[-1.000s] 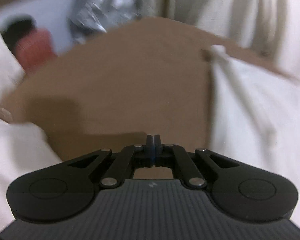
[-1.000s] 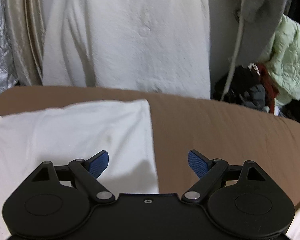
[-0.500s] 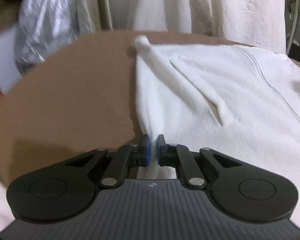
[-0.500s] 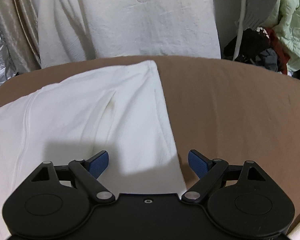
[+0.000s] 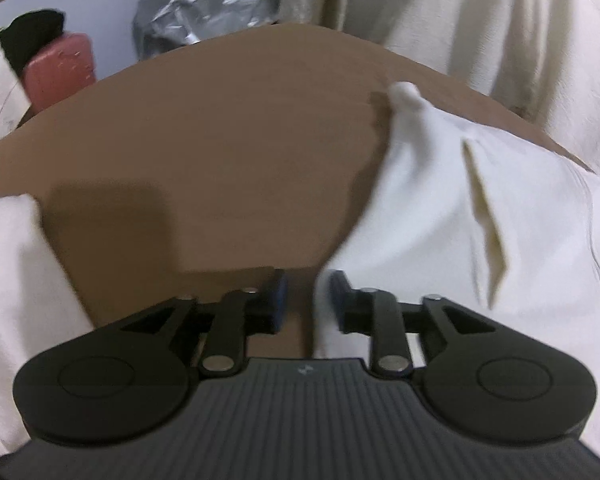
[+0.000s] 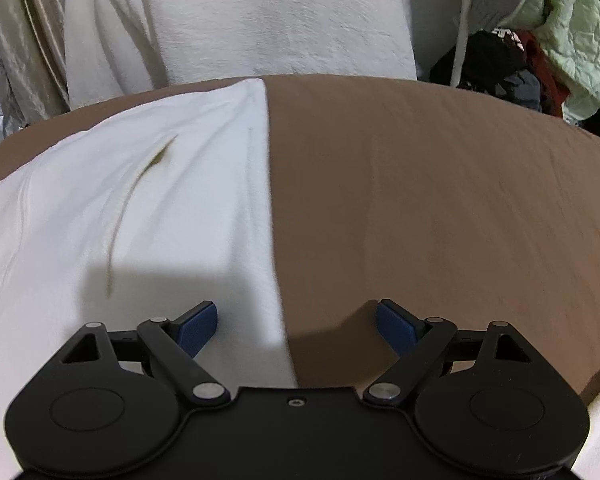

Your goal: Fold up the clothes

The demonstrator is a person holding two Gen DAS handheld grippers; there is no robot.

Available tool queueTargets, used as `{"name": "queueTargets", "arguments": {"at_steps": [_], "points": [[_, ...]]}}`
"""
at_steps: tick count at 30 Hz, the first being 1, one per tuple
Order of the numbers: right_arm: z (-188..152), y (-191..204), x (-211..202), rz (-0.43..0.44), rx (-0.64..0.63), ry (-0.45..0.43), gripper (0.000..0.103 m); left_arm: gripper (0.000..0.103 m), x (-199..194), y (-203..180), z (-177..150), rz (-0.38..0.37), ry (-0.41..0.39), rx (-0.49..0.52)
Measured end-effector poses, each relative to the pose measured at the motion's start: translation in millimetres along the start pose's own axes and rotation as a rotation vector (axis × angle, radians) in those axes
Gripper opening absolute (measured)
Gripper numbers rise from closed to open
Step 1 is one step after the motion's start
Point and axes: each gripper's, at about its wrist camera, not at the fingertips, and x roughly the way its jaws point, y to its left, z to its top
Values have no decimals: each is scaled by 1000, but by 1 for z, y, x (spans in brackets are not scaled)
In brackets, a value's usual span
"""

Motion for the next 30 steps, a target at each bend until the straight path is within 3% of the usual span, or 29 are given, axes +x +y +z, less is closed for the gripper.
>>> {"name": "queueTargets", "arguments": {"at_steps": [1, 3, 4, 6, 8, 9, 10, 14, 18, 20, 21, 22, 25, 27, 29, 30], "points": [[-1, -4, 0, 6, 2, 3, 91, 13, -1, 0, 0, 93, -16, 23], [-2, -13, 1, 11, -8, 3, 94, 12, -2, 4, -1, 350, -71, 112], [-3, -17, 2, 13, -12, 3, 97, 12, -2, 12, 4, 308, -78, 95], [-2, -26, 4, 31, 3, -3, 98, 16, -2, 35, 19, 15, -38, -20], [6, -30, 7, 66, 43, -11, 98, 20, 0, 41, 32, -167, -28, -65], [11, -31, 9, 86, 61, -17, 98, 32, 1, 41, 39, -227, -34, -66], [18, -30, 11, 108, 79, -27, 98, 45, 4, 33, 48, -226, -59, -25], [48, -26, 31, 191, 174, -41, 98, 59, 34, -5, 90, -332, -75, 95], [69, -16, 58, 219, 256, -51, 99, 72, 94, -36, 126, -395, 12, 74], [76, -12, 69, 217, 272, -62, 100, 60, 126, -50, 134, -441, 121, 122], [79, -10, 75, 213, 276, -65, 101, 23, 135, -58, 133, -433, 145, 165], [82, -8, 79, 211, 267, -61, 103, 13, 140, -66, 133, -422, 152, 209], [95, 2, 86, 197, 163, -47, 103, 9, 131, -76, 142, -393, 56, 253], [105, 5, 91, 199, 118, -40, 103, 9, 115, -74, 151, -351, -67, 195], [114, 3, 96, 205, 110, -40, 103, 13, 114, -71, 146, -267, -178, 159], [117, 2, 98, 206, 118, -44, 103, 11, 127, -76, 140, -162, -167, 225]]}}
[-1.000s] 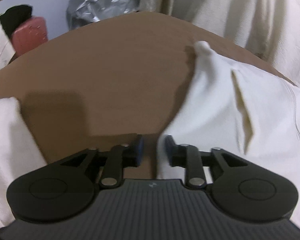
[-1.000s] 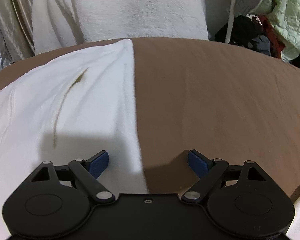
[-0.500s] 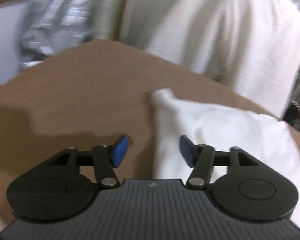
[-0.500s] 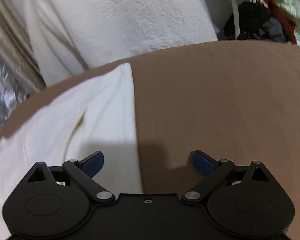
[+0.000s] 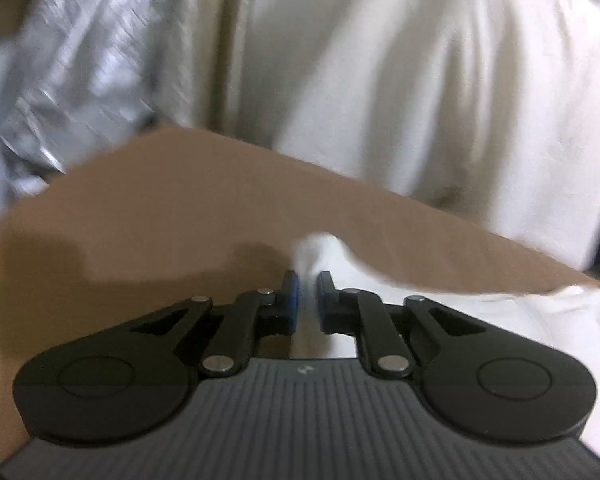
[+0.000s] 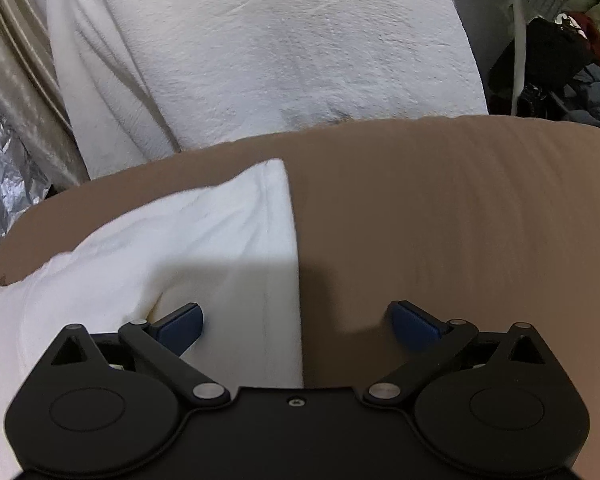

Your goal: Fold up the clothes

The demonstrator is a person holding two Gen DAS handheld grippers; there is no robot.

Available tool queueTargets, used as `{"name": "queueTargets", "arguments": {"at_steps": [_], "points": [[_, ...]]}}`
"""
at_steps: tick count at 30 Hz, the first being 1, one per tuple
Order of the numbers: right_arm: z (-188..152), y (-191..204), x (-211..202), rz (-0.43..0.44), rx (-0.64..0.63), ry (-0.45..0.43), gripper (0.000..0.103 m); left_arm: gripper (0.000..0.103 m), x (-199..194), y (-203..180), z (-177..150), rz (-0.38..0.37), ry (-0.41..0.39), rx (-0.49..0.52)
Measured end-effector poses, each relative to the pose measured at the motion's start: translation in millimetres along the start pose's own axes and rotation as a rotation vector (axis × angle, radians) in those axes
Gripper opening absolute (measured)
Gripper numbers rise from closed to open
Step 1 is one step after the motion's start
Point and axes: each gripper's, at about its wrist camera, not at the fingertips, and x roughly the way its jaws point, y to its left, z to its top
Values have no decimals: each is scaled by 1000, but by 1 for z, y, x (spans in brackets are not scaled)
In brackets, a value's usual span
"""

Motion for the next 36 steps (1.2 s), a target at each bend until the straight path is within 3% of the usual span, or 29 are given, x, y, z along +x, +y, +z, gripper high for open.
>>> {"name": "queueTargets", "arguments": {"at_steps": [1, 3, 5, 7, 10, 12, 15, 16, 18, 19, 20, 21, 23, 25, 27, 29, 30, 31, 32, 34, 36], "points": [[2, -1, 2, -1, 7, -6, 103, 9, 14, -2, -8, 74, 56, 53], [5, -3, 7, -8, 17, -23, 103, 8, 31, 9, -22, 49, 130, 29], [7, -4, 10, -11, 28, -42, 103, 16, 24, 26, -22, -29, 84, -101], [10, -4, 12, -8, 35, -56, 103, 39, 22, 47, -18, -143, 85, -305], [11, 0, 17, -44, 37, -95, 102, 43, 22, 62, -16, -256, 72, -531], [9, 7, 22, -108, 39, -123, 100, 50, 25, 51, -10, -291, 77, -497], [5, 21, 25, -150, -34, -149, 97, 53, 42, 21, 2, -260, 157, -324], [5, 23, 24, -146, -51, -157, 91, 51, 51, 10, 4, -240, 202, -269], [6, 29, 20, -134, -104, -168, 56, 52, 59, -11, 3, -172, 228, -184], [6, 34, 18, -135, -143, -175, 3, 49, 56, -21, 8, -148, 227, -130], [4, 42, 14, -183, -203, -204, 7, 36, 53, -32, 12, -124, 226, -76], [-1, 52, 5, -244, -290, -267, 6, 8, 49, -42, 18, -112, 220, -23], [-5, 61, -1, -299, -384, -309, 6, 7, 28, -56, 30, -78, 112, 77], [-2, 59, -1, -299, -351, -311, 6, 7, 10, -67, 34, -13, -12, 170], [-1, 63, 4, -325, -390, -313, 6, 9, 4, -77, 26, 44, -82, 214], [-5, 66, 9, -396, -434, -315, 3, 23, 6, -83, 14, 93, -72, 227], [-6, 65, 12, -482, -451, -305, 4, 49, 7, -87, 9, 120, -47, 226], [-8, 67, 13, -576, -471, -295, 11, 66, 11, -87, 8, 135, -5, 221], [-13, 63, 12, -664, -496, -293, 33, 66, 15, -82, 14, 114, 54, 189], [-20, 55, -5, -740, -433, -312, 70, 68, -2, -62, 14, 30, 73, 37], [-27, 45, -33, -631, -285, -345, 72, 77, -25, -39, 4, 63, 121, -104]]}}
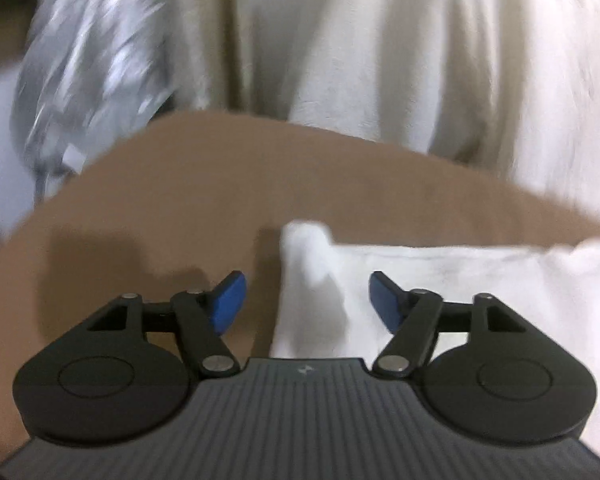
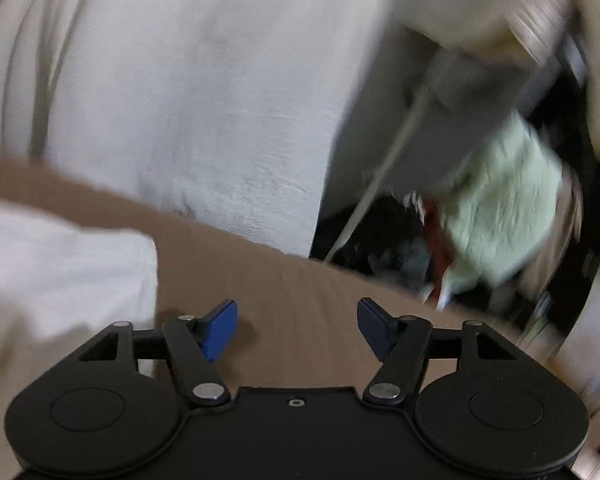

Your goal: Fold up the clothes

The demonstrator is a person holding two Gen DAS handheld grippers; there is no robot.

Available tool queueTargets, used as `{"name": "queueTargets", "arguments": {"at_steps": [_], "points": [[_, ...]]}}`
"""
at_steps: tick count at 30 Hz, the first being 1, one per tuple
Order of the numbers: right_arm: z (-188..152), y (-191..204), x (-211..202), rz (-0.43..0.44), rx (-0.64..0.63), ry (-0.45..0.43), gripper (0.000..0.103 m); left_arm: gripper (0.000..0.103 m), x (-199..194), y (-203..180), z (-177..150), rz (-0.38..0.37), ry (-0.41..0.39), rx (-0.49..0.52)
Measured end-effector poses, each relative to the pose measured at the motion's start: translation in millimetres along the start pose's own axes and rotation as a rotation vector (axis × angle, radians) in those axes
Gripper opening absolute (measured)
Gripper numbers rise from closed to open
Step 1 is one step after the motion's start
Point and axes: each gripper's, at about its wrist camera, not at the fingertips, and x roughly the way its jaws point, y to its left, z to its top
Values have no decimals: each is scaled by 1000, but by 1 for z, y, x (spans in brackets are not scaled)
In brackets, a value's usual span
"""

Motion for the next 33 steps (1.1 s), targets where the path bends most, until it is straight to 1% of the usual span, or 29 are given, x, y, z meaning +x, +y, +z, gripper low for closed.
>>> {"name": "queueTargets", "arguments": {"at_steps": [1, 2, 3, 4, 6, 7, 8, 10, 11, 12, 14, 15, 17, 20, 22, 24, 26, 28, 30, 31, 32, 33], "points": [[-3, -11, -10, 67, 59, 11, 72, 79, -10, 12, -9, 50, 40, -56], [-7, -18, -19, 117, 97, 22, 72, 79, -23, 21, -21, 124, 80, -83], [-12, -25, -30, 167, 133, 35, 72, 78, -37, 30, -36, 187, 104, -96], [-18, -29, -39, 206, 154, 47, 72, 79, -53, 39, -52, 227, 113, -115], [-31, -34, -57, 292, 200, 72, 72, 79, -96, 57, -86, 220, 73, -174], [-38, -34, -68, 326, 206, 81, 72, 82, -118, 66, -104, 218, 56, -209], [-44, -31, -77, 345, 193, 83, 72, 84, -135, 74, -119, 223, 52, -246], [-55, -24, -101, 380, 118, 66, 72, 86, -158, 87, -134, 234, 81, -268], [-60, -20, -115, 408, 73, 50, 72, 86, -172, 93, -142, 239, 89, -265], [-63, -17, -127, 441, 46, 39, 72, 86, -185, 99, -145, 254, 73, -251], [-69, -12, -152, 518, 30, 38, 72, 87, -212, 111, -148, 335, 8, -240], [-73, -11, -165, 558, 28, 41, 72, 90, -222, 119, -148, 367, -16, -252], [-82, -7, -189, 591, 41, 62, 72, 93, -241, 140, -151, 398, -54, -301], [-97, -1, -220, 641, 70, 97, 72, 93, -251, 167, -158, 454, -79, -367], [-107, 3, -241, 686, 63, 122, 72, 93, -252, 184, -171, 484, -59, -384], [-115, 9, -259, 725, 44, 137, 72, 94, -244, 208, -180, 502, -21, -404], [-123, 15, -281, 772, 11, 125, 72, 94, -237, 225, -198, 518, 17, -429], [-130, 22, -302, 818, -33, 113, 72, 93, -234, 236, -220, 561, 51, -451], [-138, 34, -321, 869, -81, 112, 72, 91, -228, 247, -230, 647, -1, -438], [-141, 40, -330, 898, -102, 115, 72, 91, -223, 251, -231, 682, -20, -403], [-145, 47, -339, 928, -123, 117, 72, 91, -219, 256, -231, 677, -18, -390], [-149, 54, -347, 957, -143, 120, 72, 91, -218, 263, -234, 641, -18, -421]]}}
